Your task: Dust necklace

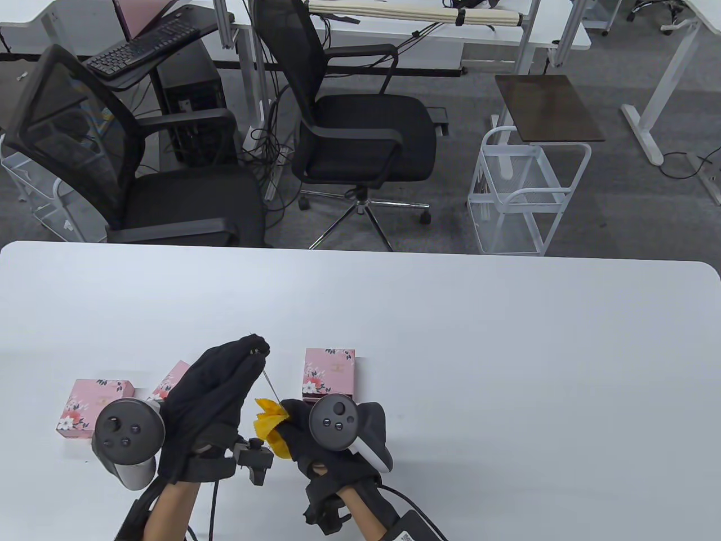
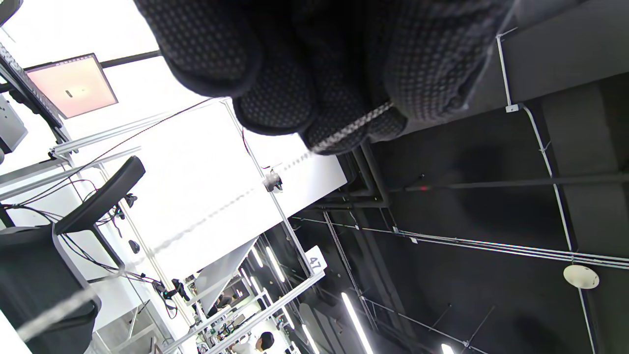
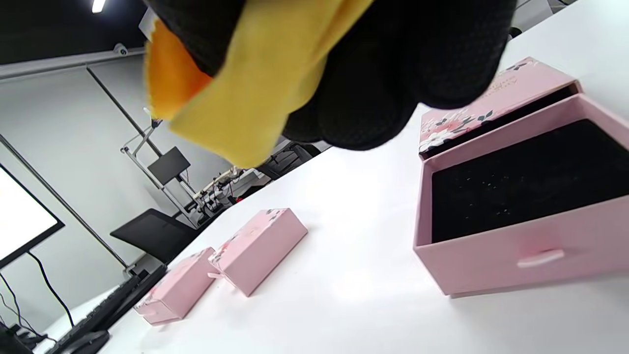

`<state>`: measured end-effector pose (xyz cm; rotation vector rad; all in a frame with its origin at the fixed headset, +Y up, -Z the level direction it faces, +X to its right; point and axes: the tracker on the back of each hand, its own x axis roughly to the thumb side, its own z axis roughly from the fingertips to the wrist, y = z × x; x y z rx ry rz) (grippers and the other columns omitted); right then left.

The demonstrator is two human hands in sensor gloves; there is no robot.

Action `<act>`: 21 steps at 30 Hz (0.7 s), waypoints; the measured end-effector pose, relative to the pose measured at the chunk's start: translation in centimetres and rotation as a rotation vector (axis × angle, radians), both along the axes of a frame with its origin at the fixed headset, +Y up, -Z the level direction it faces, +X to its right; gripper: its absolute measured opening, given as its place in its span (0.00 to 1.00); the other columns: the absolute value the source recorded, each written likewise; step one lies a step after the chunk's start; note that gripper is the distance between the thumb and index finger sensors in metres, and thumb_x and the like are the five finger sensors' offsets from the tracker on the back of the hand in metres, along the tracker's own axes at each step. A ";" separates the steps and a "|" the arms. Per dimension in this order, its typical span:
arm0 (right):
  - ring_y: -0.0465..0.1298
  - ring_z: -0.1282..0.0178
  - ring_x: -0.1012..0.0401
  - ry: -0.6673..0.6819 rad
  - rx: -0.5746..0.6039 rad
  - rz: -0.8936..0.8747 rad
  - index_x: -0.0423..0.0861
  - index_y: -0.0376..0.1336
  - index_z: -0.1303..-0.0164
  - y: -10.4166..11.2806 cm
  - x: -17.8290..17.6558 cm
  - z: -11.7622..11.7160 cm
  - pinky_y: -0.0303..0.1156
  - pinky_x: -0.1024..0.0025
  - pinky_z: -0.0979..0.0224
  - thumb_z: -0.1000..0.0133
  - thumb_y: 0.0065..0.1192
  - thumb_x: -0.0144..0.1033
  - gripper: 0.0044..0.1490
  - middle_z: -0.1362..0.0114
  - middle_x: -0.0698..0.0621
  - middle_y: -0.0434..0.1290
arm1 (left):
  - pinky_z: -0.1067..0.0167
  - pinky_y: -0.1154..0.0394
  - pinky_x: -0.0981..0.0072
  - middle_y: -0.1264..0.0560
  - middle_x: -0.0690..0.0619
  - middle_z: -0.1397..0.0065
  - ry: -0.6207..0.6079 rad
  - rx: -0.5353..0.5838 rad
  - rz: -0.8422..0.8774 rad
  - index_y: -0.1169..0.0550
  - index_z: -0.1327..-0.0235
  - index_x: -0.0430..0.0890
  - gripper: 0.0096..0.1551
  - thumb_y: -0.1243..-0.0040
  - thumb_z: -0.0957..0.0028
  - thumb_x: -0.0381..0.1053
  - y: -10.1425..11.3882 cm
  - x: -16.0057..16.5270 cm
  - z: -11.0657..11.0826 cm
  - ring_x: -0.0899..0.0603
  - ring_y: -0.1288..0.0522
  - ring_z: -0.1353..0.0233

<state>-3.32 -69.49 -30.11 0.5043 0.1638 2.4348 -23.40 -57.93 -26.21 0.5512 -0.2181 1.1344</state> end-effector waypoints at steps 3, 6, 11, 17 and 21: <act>0.81 0.49 0.47 -0.015 0.009 0.017 0.40 0.65 0.28 -0.1 -0.1 0.1 0.75 0.49 0.39 0.30 0.60 0.42 0.25 0.40 0.41 0.79 | 0.42 0.20 0.55 0.14 0.54 0.38 -0.005 0.005 0.011 0.15 0.42 0.56 0.18 0.30 0.42 0.59 0.0 0.0 0.0 0.47 0.19 0.37; 0.81 0.50 0.47 -0.007 -0.006 0.048 0.40 0.66 0.30 -0.6 -0.3 0.1 0.75 0.49 0.40 0.30 0.60 0.42 0.25 0.41 0.41 0.79 | 0.42 0.20 0.55 0.14 0.54 0.37 -0.004 0.014 0.021 0.15 0.42 0.57 0.18 0.30 0.42 0.59 0.2 -0.2 0.2 0.47 0.19 0.37; 0.81 0.48 0.46 0.010 0.020 0.095 0.42 0.65 0.28 -0.9 -0.7 0.2 0.75 0.49 0.38 0.31 0.61 0.40 0.24 0.38 0.41 0.78 | 0.42 0.20 0.55 0.14 0.54 0.37 0.001 0.022 0.033 0.15 0.42 0.56 0.18 0.30 0.42 0.59 0.5 -0.8 0.4 0.47 0.19 0.37; 0.80 0.46 0.46 0.051 0.002 0.126 0.42 0.65 0.28 -1.0 -1.1 0.3 0.74 0.48 0.37 0.33 0.67 0.37 0.26 0.36 0.41 0.78 | 0.42 0.20 0.55 0.14 0.54 0.37 0.003 0.014 0.045 0.15 0.42 0.56 0.18 0.30 0.42 0.59 0.5 -1.1 0.3 0.47 0.19 0.37; 0.80 0.47 0.46 0.062 0.007 0.146 0.42 0.65 0.28 -1.0 -1.3 0.5 0.75 0.48 0.37 0.34 0.68 0.38 0.26 0.38 0.41 0.78 | 0.42 0.20 0.55 0.14 0.54 0.37 0.010 0.017 0.050 0.15 0.42 0.56 0.18 0.30 0.42 0.59 0.5 -1.4 0.3 0.47 0.19 0.37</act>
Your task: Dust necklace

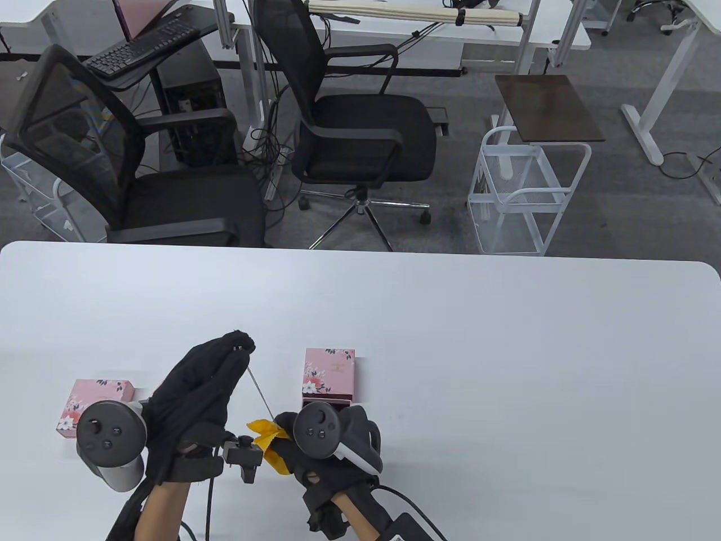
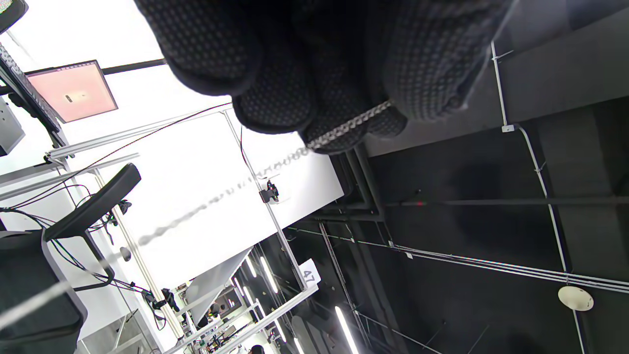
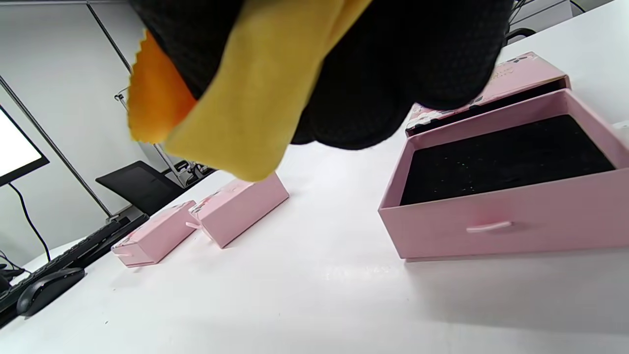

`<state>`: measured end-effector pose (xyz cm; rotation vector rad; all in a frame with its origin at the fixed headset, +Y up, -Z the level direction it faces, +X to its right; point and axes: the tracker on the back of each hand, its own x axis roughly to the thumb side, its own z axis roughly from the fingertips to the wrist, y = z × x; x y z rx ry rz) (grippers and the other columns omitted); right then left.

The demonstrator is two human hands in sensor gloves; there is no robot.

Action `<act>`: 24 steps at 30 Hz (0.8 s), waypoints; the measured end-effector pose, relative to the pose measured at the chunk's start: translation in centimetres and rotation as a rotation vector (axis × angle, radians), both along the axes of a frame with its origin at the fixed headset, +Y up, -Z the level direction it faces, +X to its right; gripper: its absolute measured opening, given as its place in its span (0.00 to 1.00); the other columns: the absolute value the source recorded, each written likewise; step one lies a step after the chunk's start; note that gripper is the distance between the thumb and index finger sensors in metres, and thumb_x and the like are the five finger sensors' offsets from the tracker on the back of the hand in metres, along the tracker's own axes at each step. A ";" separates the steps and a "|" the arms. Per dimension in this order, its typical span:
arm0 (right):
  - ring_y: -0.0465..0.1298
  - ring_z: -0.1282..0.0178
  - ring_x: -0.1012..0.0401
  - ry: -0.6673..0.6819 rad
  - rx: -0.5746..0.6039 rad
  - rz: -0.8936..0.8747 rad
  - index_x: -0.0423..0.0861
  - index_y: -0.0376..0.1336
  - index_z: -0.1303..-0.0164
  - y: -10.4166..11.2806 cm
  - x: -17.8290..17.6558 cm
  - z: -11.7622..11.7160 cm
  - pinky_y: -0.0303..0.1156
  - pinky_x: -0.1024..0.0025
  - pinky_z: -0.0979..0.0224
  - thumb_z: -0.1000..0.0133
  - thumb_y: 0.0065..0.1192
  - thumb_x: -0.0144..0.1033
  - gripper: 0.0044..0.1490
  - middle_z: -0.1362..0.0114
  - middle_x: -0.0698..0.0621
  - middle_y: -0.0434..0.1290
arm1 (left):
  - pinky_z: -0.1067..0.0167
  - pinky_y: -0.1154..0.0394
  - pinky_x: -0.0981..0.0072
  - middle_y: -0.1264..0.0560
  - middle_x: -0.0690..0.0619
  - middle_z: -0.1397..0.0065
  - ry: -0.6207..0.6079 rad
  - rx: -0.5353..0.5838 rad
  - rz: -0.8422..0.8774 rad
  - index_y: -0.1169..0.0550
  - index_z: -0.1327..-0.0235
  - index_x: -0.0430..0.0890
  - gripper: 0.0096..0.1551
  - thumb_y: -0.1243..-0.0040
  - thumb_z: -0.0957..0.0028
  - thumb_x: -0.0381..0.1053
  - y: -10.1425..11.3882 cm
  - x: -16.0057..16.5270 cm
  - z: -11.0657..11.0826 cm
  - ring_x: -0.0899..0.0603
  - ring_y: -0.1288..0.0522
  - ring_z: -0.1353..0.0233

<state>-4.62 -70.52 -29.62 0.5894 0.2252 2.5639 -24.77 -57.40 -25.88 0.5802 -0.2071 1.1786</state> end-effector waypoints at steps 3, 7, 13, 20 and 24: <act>0.80 0.46 0.46 0.033 0.005 0.049 0.42 0.65 0.28 0.0 -0.4 0.2 0.74 0.48 0.37 0.35 0.70 0.37 0.27 0.36 0.41 0.78 | 0.42 0.20 0.55 0.14 0.54 0.37 0.006 0.000 0.011 0.15 0.42 0.57 0.18 0.31 0.42 0.59 0.0 -0.4 0.0 0.47 0.19 0.37; 0.80 0.46 0.46 0.056 0.013 0.111 0.42 0.65 0.28 -0.2 -0.9 0.5 0.74 0.48 0.36 0.35 0.71 0.37 0.27 0.36 0.41 0.77 | 0.42 0.20 0.55 0.14 0.54 0.37 0.019 0.004 0.031 0.15 0.42 0.56 0.18 0.31 0.42 0.59 0.1 -1.0 0.1 0.47 0.19 0.37; 0.80 0.45 0.46 0.076 0.014 0.176 0.42 0.65 0.28 -0.3 -1.1 0.6 0.74 0.48 0.36 0.35 0.72 0.37 0.28 0.36 0.41 0.77 | 0.42 0.21 0.55 0.15 0.54 0.37 0.024 0.017 0.052 0.15 0.41 0.57 0.19 0.31 0.42 0.59 0.5 -1.8 0.5 0.47 0.20 0.37; 0.80 0.45 0.46 0.043 0.050 0.200 0.42 0.64 0.27 0.7 -0.2 0.1 0.74 0.48 0.36 0.35 0.71 0.38 0.28 0.35 0.42 0.77 | 0.42 0.21 0.55 0.15 0.54 0.36 0.024 0.011 0.067 0.15 0.41 0.57 0.18 0.31 0.42 0.59 0.5 -2.3 0.4 0.46 0.20 0.37; 0.79 0.44 0.45 -0.051 0.115 0.160 0.42 0.64 0.27 3.0 2.4 -0.5 0.73 0.48 0.36 0.34 0.70 0.38 0.28 0.35 0.41 0.77 | 0.42 0.21 0.55 0.15 0.54 0.36 0.015 0.007 0.062 0.15 0.41 0.57 0.19 0.31 0.42 0.59 0.5 -2.1 0.4 0.46 0.20 0.37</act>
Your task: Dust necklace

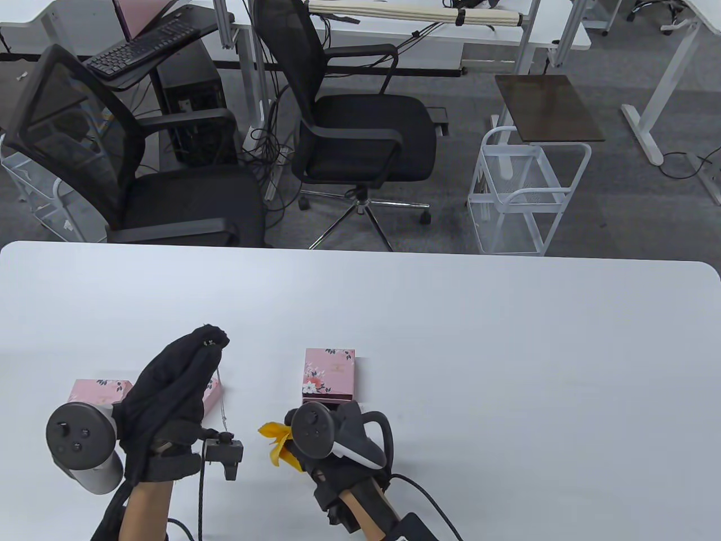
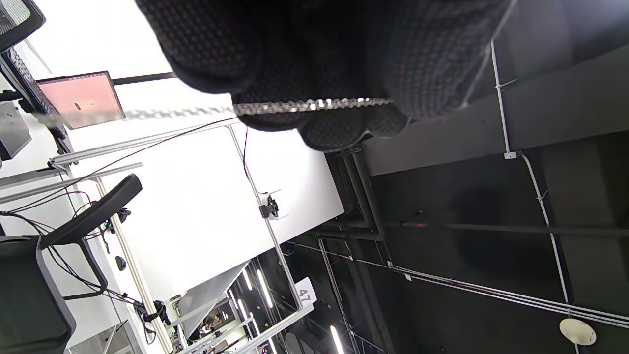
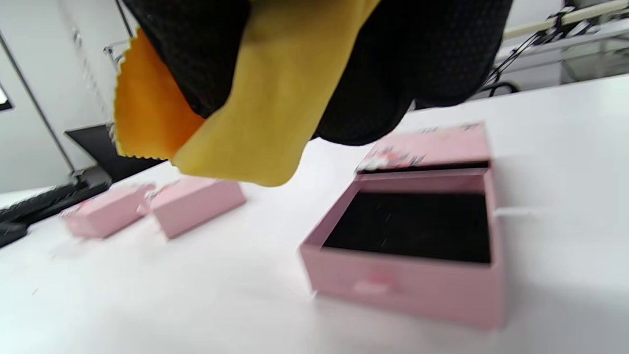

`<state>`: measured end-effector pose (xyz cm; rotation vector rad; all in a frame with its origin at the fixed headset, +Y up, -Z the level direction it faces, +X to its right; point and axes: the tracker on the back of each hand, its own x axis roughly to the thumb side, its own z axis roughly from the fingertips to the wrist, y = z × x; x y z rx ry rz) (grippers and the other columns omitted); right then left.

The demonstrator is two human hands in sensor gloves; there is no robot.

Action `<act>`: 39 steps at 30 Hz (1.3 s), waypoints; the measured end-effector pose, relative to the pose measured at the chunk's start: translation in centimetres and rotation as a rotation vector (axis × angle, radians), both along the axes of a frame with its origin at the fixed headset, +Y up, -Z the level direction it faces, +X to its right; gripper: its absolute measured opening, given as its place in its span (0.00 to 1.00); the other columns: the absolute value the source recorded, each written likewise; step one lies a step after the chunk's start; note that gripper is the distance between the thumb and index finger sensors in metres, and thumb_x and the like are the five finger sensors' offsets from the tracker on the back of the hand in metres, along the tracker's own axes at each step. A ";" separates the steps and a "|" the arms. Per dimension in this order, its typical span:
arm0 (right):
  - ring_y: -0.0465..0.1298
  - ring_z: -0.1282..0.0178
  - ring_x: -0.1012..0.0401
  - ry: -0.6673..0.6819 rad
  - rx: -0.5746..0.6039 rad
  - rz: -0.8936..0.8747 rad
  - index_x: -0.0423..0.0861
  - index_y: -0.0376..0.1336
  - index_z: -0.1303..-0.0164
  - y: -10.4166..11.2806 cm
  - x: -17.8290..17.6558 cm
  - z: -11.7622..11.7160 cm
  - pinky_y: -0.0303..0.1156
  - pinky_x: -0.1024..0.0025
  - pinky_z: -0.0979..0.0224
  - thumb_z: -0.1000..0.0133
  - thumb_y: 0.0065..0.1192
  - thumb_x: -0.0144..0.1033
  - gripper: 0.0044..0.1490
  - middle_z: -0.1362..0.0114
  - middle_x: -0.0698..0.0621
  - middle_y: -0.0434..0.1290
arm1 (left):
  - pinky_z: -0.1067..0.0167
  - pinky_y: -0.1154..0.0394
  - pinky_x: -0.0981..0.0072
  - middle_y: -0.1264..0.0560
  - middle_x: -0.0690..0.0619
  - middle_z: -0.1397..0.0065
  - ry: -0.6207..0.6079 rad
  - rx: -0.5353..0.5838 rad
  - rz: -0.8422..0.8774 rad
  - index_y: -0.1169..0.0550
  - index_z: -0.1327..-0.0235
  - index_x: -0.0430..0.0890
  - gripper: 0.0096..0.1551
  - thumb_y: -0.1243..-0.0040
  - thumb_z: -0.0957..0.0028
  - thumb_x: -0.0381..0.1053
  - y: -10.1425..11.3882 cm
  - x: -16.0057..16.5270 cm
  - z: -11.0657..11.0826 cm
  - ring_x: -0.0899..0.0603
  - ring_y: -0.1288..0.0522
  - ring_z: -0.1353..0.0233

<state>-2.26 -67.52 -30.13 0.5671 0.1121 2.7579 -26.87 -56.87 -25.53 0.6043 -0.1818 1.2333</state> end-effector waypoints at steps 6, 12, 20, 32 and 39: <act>0.79 0.43 0.44 -0.203 0.015 -0.064 0.42 0.63 0.25 1.1 6.7 -1.1 0.73 0.47 0.35 0.33 0.67 0.39 0.29 0.34 0.40 0.76 | 0.42 0.21 0.54 0.15 0.54 0.36 -0.023 -0.012 -0.027 0.15 0.41 0.57 0.19 0.31 0.42 0.59 -0.3 1.0 -0.2 0.46 0.20 0.37; 0.78 0.42 0.43 -0.407 -0.015 -0.031 0.41 0.63 0.25 -2.5 13.1 -1.4 0.72 0.45 0.34 0.32 0.66 0.40 0.29 0.32 0.38 0.75 | 0.42 0.21 0.54 0.15 0.54 0.36 -0.060 -0.015 -0.083 0.15 0.41 0.57 0.18 0.31 0.42 0.59 -0.5 2.9 -0.3 0.46 0.20 0.37; 0.76 0.40 0.42 -0.492 -0.165 0.159 0.43 0.64 0.25 -7.1 15.8 -3.0 0.70 0.43 0.32 0.33 0.66 0.40 0.28 0.31 0.38 0.74 | 0.42 0.21 0.54 0.15 0.54 0.36 -0.081 -0.029 -0.133 0.15 0.41 0.57 0.19 0.31 0.42 0.59 -1.1 4.4 -0.4 0.46 0.20 0.37; 0.68 0.30 0.36 -0.445 -0.193 0.377 0.42 0.56 0.17 -8.4 14.2 -3.2 0.64 0.40 0.27 0.34 0.68 0.46 0.40 0.21 0.31 0.63 | 0.42 0.21 0.54 0.15 0.54 0.36 -0.081 -0.035 -0.133 0.15 0.41 0.57 0.19 0.31 0.42 0.59 -1.1 4.4 -0.5 0.46 0.20 0.36; 0.64 0.27 0.32 -0.446 -0.176 0.342 0.40 0.52 0.14 -6.9 14.5 -2.6 0.62 0.38 0.26 0.35 0.68 0.48 0.46 0.16 0.28 0.56 | 0.42 0.21 0.54 0.15 0.54 0.36 -0.080 -0.043 -0.133 0.15 0.41 0.57 0.19 0.31 0.42 0.59 -1.1 4.4 -0.6 0.46 0.20 0.36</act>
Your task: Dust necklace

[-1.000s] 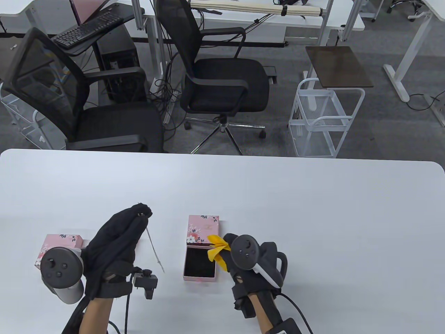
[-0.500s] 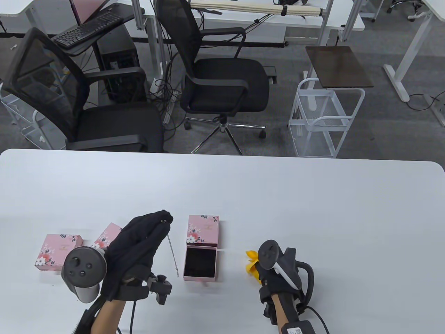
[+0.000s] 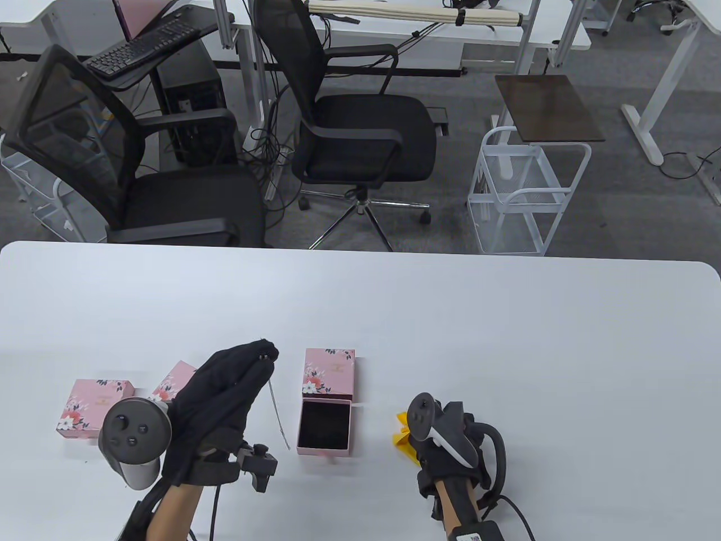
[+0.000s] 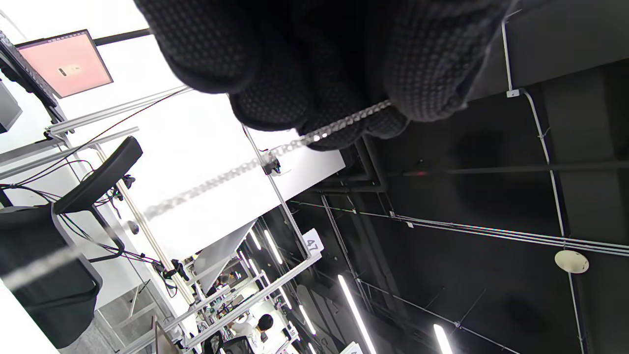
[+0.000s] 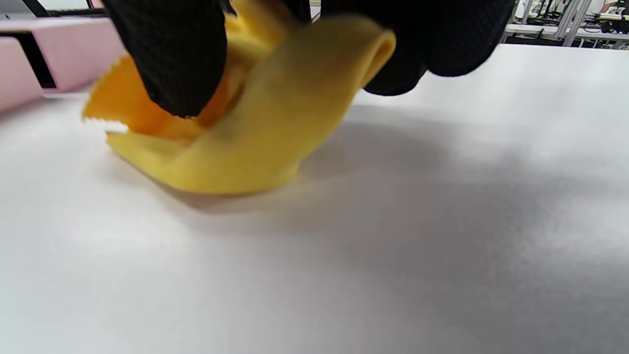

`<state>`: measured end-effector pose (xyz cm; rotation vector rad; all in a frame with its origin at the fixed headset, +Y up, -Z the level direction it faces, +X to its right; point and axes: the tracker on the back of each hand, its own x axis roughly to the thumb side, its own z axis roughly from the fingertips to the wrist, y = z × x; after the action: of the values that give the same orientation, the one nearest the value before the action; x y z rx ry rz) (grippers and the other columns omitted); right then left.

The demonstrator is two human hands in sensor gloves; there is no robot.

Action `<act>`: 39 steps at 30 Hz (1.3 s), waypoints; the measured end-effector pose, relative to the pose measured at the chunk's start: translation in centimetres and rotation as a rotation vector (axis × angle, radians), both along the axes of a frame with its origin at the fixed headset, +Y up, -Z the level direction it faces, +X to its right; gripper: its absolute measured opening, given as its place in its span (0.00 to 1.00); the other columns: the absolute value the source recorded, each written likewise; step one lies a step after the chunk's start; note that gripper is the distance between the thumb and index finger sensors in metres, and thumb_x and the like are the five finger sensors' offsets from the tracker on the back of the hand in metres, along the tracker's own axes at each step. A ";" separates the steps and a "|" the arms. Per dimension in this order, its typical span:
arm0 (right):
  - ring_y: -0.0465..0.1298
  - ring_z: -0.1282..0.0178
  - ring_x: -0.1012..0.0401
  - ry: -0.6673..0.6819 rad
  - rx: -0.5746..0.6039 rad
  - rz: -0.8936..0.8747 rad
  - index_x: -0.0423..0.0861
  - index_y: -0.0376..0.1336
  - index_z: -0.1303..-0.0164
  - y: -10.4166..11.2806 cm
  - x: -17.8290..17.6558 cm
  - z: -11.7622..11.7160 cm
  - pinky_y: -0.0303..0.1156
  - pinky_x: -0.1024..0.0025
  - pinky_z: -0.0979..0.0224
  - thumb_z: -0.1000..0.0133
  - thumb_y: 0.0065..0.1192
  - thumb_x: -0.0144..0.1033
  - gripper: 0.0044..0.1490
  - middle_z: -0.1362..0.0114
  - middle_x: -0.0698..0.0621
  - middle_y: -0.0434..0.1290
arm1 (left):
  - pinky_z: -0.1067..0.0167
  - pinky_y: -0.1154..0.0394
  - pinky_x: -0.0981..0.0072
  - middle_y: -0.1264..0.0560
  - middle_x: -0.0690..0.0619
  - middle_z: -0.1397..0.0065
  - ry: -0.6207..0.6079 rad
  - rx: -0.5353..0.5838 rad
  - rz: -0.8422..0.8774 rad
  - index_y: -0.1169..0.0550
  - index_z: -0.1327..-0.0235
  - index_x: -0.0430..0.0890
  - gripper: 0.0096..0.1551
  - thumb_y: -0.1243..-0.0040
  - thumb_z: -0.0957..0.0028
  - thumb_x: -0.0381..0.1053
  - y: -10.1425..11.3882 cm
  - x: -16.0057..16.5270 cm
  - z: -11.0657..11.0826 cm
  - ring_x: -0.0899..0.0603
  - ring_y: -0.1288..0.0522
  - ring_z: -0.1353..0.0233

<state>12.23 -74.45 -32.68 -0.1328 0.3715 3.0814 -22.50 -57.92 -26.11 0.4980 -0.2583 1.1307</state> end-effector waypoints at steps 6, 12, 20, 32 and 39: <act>0.64 0.26 0.32 0.046 0.175 -0.083 0.39 0.51 0.14 4.3 -0.8 1.6 0.62 0.37 0.26 0.34 0.68 0.45 0.46 0.16 0.28 0.56 | 0.41 0.21 0.54 0.15 0.54 0.36 -0.016 -0.019 -0.013 0.15 0.41 0.56 0.19 0.31 0.42 0.59 -0.3 0.4 -0.3 0.45 0.20 0.36; 0.70 0.31 0.37 0.212 0.466 -0.451 0.39 0.57 0.18 10.4 -3.4 4.0 0.67 0.42 0.29 0.33 0.66 0.41 0.37 0.22 0.33 0.65 | 0.41 0.21 0.54 0.15 0.53 0.36 -0.028 -0.036 -0.025 0.15 0.41 0.56 0.19 0.31 0.42 0.58 -0.6 0.8 -0.6 0.45 0.20 0.36; 0.71 0.30 0.39 0.515 0.293 -0.721 0.40 0.57 0.17 12.0 -10.1 3.9 0.67 0.43 0.28 0.32 0.65 0.40 0.36 0.21 0.35 0.66 | 0.41 0.21 0.54 0.15 0.54 0.36 -0.031 -0.033 -0.032 0.15 0.41 0.57 0.19 0.30 0.43 0.59 -0.9 1.1 -0.7 0.45 0.20 0.36; 0.78 0.45 0.47 0.484 0.384 -0.507 0.46 0.67 0.32 8.8 -12.1 2.6 0.74 0.50 0.36 0.34 0.65 0.41 0.22 0.37 0.43 0.77 | 0.42 0.21 0.55 0.14 0.55 0.37 0.004 -0.053 -0.063 0.14 0.44 0.57 0.19 0.27 0.46 0.60 -1.0 0.1 -1.2 0.46 0.20 0.37; 0.79 0.45 0.47 0.416 0.418 -0.518 0.46 0.67 0.31 9.3 -10.4 1.9 0.74 0.50 0.37 0.33 0.65 0.40 0.22 0.37 0.43 0.77 | 0.42 0.21 0.55 0.14 0.55 0.38 0.076 -0.077 -0.072 0.13 0.45 0.57 0.19 0.26 0.47 0.60 -1.2 -1.7 -1.9 0.46 0.19 0.37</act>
<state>1.85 -65.19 -30.77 0.5319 -0.2107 2.5715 -24.15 -59.15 -27.96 0.4593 -0.1650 1.0449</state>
